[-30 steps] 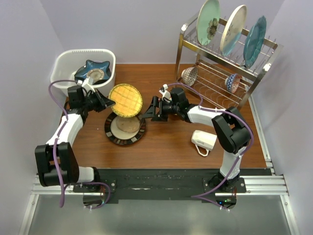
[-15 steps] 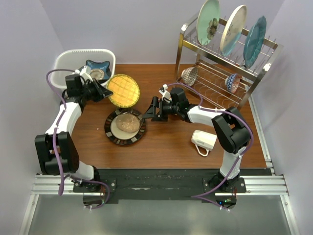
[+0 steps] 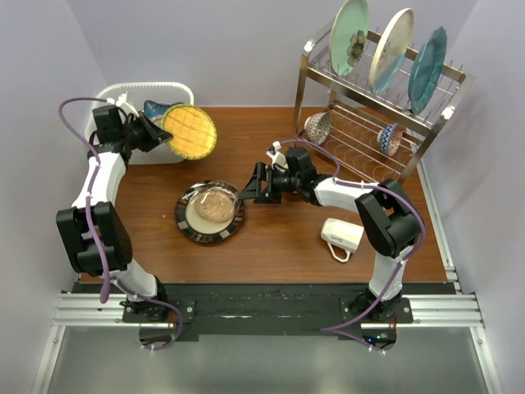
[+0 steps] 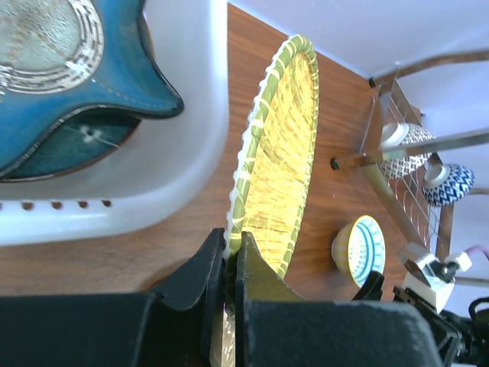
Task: Place the plates into the plastic bin on the countertop
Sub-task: Place the plate in the plastic bin.
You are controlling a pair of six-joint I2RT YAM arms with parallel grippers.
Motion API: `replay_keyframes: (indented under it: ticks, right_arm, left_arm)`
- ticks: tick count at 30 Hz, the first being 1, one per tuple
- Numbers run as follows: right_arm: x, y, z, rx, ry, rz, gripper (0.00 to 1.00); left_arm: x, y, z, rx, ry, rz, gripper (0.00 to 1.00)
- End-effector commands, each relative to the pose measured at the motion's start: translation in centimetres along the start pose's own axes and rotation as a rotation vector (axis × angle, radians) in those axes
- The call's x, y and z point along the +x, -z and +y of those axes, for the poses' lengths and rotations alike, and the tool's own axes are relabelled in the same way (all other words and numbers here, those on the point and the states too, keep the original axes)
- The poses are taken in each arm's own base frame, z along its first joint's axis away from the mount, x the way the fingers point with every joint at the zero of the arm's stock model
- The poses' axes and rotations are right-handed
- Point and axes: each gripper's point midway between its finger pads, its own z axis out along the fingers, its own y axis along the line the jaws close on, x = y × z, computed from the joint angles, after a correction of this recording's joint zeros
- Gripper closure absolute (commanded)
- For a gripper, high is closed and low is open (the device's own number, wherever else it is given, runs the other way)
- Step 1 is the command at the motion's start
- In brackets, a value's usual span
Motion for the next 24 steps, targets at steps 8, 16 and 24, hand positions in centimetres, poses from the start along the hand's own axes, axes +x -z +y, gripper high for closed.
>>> replay_keyframes:
  ticks: [8,16,24]
  right_arm:
    - [-0.7,0.0,1.1,-0.031,0.057,-0.003,0.02]
    - [-0.5,-0.2,0.8,-0.027,0.05,0.004,0.01]
    - [-0.1,-0.3,0.0,-0.008,0.037,0.012,0.02]
  left_arm:
    - [-6.6,-0.5,-0.4,0.032,0.021,-0.145,1.0]
    - [-9.3,-1.1,0.6,0.03,0.048,-0.208,1.0]
    - [-11.5,-1.4,1.1,0.068,0.084,-0.271,1.0]
